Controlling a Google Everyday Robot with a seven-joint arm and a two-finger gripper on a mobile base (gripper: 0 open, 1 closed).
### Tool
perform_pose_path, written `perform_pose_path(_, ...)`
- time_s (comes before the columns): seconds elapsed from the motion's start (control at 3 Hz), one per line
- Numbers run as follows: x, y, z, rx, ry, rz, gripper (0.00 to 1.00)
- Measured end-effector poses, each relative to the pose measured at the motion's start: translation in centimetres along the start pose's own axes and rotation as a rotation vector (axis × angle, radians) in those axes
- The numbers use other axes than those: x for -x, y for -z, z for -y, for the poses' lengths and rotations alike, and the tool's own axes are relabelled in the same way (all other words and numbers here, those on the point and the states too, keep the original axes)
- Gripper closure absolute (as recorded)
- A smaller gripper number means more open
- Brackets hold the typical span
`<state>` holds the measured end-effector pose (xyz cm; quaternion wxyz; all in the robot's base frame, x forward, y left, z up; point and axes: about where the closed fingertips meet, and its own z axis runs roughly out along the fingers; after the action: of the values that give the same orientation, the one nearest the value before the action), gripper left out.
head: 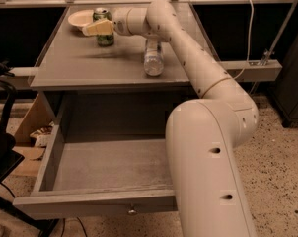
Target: Place green can into top drawer
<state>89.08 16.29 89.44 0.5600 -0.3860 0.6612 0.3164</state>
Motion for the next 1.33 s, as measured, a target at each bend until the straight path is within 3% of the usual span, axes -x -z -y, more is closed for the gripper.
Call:
perform_pose_path(0.33,0.04,-0.02,0.00,0.000,0.000,0.001,0.18)
perform_pose_path(1.0,0.04,-0.02,-0.01,0.000,0.000,0.001,0.65)
perform_pose_path(1.33,0.54,0.34,-0.19,0.005,0.014,-0.003,0.96)
